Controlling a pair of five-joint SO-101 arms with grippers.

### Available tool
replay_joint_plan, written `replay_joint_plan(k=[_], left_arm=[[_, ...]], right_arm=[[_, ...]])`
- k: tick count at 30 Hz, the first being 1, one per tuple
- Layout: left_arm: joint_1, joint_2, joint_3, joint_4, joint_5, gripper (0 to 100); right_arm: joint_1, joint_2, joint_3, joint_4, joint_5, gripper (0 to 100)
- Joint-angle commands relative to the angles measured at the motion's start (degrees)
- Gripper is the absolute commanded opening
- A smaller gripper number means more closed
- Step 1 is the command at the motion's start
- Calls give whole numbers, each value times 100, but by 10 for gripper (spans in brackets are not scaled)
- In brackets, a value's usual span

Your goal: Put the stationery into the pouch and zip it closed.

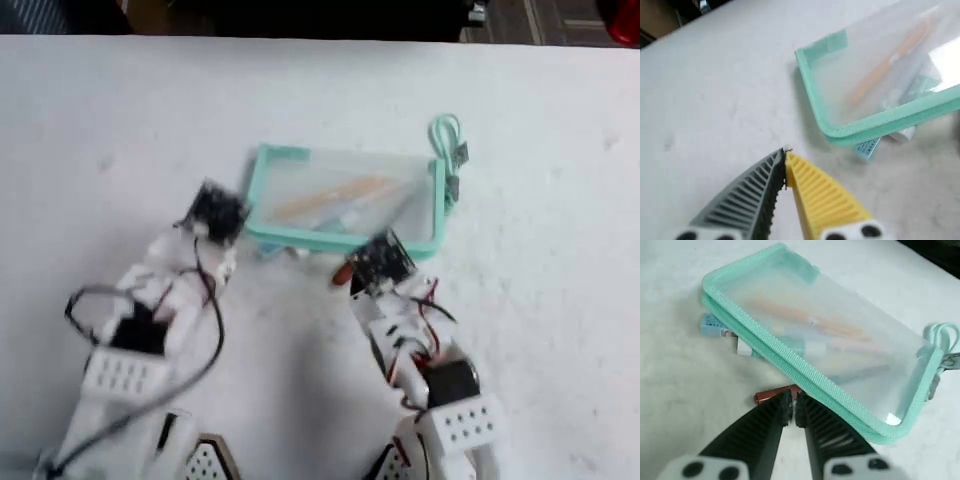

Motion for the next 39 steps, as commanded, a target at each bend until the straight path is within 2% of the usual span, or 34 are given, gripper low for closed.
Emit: replay_joint_plan(k=[1, 4, 7, 11, 19, 22, 24, 29, 31, 33, 37, 39], left_arm=[[-558, 2290, -1266, -220, 686, 24], [-954, 2677, -1530, -211, 1116, 24], [-1015, 2651, -1486, -246, 1169, 24], [-892, 2466, -1371, -255, 1160, 24], [-866, 1903, -985, -422, 1143, 24], [-866, 1508, -712, -563, 1143, 24], [-866, 1218, -536, -624, 1143, 24], [-866, 611, -237, -615, 1169, 24], [-866, 488, -202, -580, 1169, 24], [-892, 470, -202, -571, 1178, 41], [-892, 470, -202, -571, 1363, 114], [-892, 470, -202, -571, 1380, 113]], right_arm=[[444, 1877, -993, -233, -255, 16], [1130, 3196, -1670, -462, -844, 16], [1622, 4259, -2338, -523, -941, 16], [1692, 5165, -2796, -497, -949, 16], [1727, 5103, -2822, -479, -958, 18], [1736, 4919, -2716, -479, -1204, 19], [1736, 4813, -2655, -479, -1310, 50], [1701, 4831, -2629, -479, -1292, 228], [1701, 4840, -2629, -479, -1292, 251], [1736, 4822, -2629, -479, -1292, 214], [1745, 4813, -2629, -497, -1292, 2], [1745, 4822, -2629, -497, -1292, 69]])
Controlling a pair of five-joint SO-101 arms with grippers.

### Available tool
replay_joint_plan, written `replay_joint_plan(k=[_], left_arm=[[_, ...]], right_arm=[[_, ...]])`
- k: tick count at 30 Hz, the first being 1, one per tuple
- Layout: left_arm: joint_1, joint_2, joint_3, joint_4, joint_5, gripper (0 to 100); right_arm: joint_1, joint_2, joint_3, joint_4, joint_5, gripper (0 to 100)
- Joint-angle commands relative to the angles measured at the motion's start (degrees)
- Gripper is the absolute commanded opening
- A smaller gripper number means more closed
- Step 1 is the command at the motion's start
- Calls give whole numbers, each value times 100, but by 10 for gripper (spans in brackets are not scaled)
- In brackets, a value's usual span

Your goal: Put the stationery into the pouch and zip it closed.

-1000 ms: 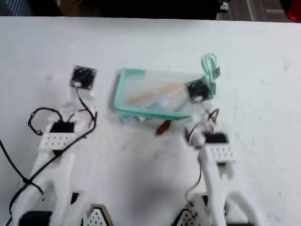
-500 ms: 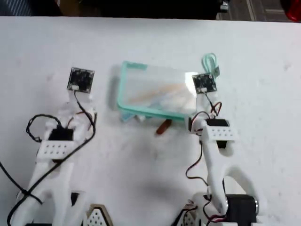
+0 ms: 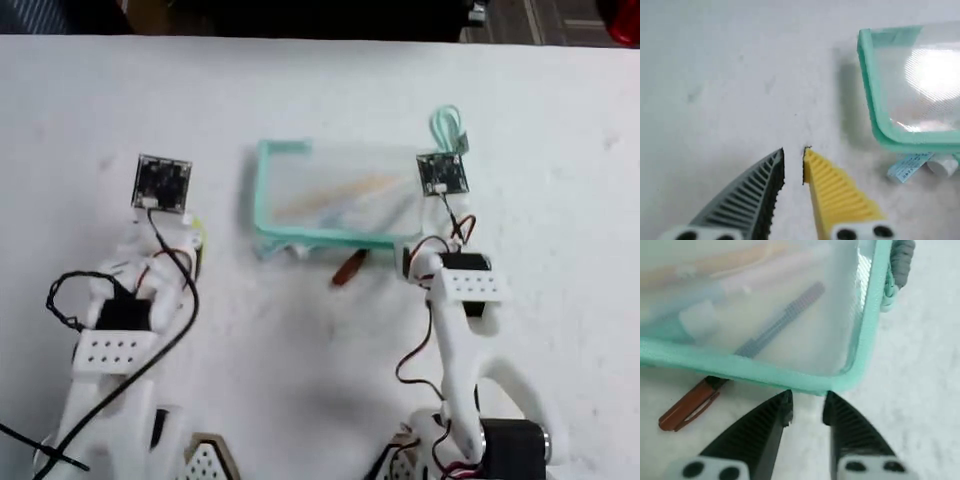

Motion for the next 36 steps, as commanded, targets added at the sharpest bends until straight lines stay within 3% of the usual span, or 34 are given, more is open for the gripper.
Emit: replay_joint_plan(k=[1, 7, 12, 15, 23, 27, 36], left_arm=[[57, -180, -62, -105, 167, 113], [57, -180, -62, -114, 167, 111], [57, -224, -70, -141, 167, 24], [57, -224, -88, -114, 167, 28], [268, -189, -123, 18, -299, 21], [646, -171, -299, 422, -712, 21], [681, -110, -316, 466, -695, 21]], right_arm=[[31, -215, -62, -110, -35, 101], [31, -207, -62, -110, -35, 202], [31, -224, -62, -110, -44, 207], [31, -224, -62, -110, -44, 204], [31, -242, -62, -127, -44, 22], [40, -233, -62, -127, -53, 73], [40, -207, -62, -127, -53, 133]])
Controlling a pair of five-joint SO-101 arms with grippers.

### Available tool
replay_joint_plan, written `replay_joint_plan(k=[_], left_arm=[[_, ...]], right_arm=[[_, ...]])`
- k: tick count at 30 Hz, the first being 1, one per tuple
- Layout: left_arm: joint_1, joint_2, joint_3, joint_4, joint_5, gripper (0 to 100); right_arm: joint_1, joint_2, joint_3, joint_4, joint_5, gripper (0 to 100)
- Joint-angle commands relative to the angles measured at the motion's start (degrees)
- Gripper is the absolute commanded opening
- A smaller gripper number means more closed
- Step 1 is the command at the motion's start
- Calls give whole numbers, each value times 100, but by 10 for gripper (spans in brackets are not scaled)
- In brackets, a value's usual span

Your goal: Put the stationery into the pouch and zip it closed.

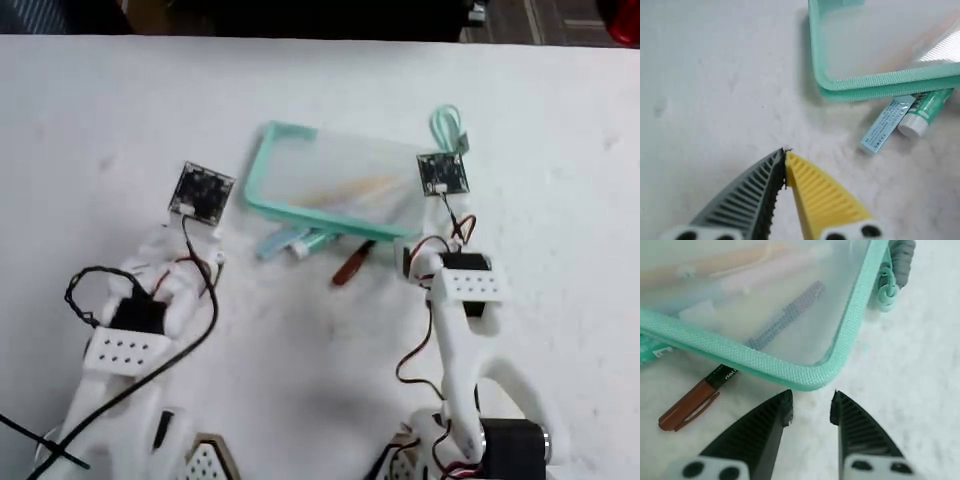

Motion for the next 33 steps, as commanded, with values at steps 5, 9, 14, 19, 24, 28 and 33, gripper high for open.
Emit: replay_joint_plan(k=[5, 9, 14, 19, 24, 28, 33], left_arm=[[40, 1103, -914, 105, -79, 53], [-207, 2308, -1767, 580, 167, 60], [-356, 2484, -2048, 791, 220, 60], [-374, 2448, -2040, 791, 211, 60], [-382, 2457, -2040, 791, 149, 57], [-382, 2457, -2040, 791, 149, 18], [-382, 2457, -2040, 791, 167, 21]], right_arm=[[40, -198, -62, -119, -44, 133], [40, -207, -62, -110, -44, 133], [40, -215, -62, -127, -44, 133], [40, -224, -62, -127, -44, 133], [40, -224, -62, -127, -44, 127], [40, -224, -62, -127, -44, 20], [101, -207, -79, -136, -44, 84]])
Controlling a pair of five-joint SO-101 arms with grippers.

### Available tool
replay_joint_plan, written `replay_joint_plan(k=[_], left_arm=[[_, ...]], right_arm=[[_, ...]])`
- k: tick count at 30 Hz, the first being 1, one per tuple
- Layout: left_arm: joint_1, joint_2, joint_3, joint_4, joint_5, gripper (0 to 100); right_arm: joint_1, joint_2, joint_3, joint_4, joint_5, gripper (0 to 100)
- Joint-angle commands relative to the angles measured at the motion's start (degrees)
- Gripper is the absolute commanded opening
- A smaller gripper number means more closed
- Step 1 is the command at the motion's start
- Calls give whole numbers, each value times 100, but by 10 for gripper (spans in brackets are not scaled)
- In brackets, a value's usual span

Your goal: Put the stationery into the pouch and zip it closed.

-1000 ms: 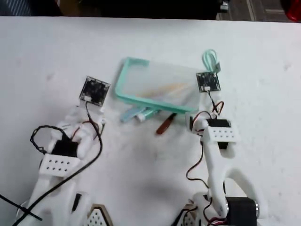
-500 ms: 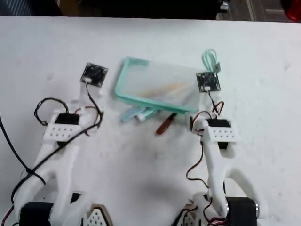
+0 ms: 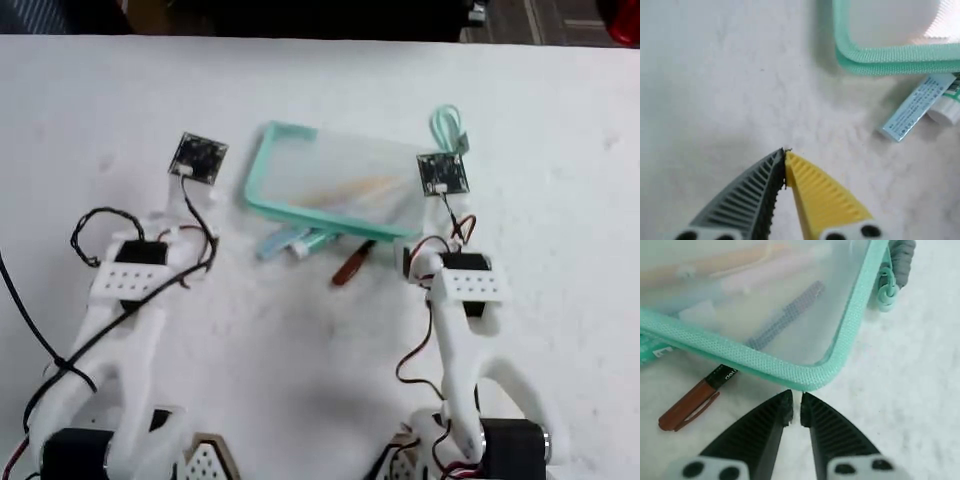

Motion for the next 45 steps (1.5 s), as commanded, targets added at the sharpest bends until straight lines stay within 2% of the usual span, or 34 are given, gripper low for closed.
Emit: replay_joint_plan(k=[1, 9, 13, 15, 18, 20, 21, 22, 29, 33, 36, 39, 43, 45], left_arm=[[-48, -13, -325, 18, 26, 21], [-48, -4, -325, 18, 220, 33], [-48, 4, -325, 18, 316, 142], [-48, 4, -325, 18, 316, 153], [-40, 4, -325, 18, 273, 146], [-40, 4, -316, 18, 264, 84], [-48, 4, -316, 18, 264, 31], [-48, 4, -316, 18, 264, 11], [-48, 4, -316, 18, 316, 72], [-48, 4, -316, 18, 325, 152], [-48, 4, -316, 18, 325, 172], [-22, 4, -316, 18, 299, 172], [-22, 4, -220, -141, 308, 172], [-22, 4, 9, -501, 316, 172]], right_arm=[[101, -207, -79, -136, -44, 99], [101, -207, -79, -136, -88, 200], [101, -207, -79, -136, -70, 224], [92, -207, -79, -136, -44, 218], [92, -207, -79, -136, -44, 121], [92, -224, -79, -136, -44, 21], [92, -233, -79, -136, -44, 10], [92, -242, -70, -136, -44, 40], [101, -224, -70, -136, -79, 225], [101, -224, -79, -136, -79, 252], [110, -224, -141, -163, -88, 252], [514, -189, -378, -198, -123, 252], [1455, -48, -730, -101, -993, 254], [1807, 251, -1125, 75, -1055, 254]])
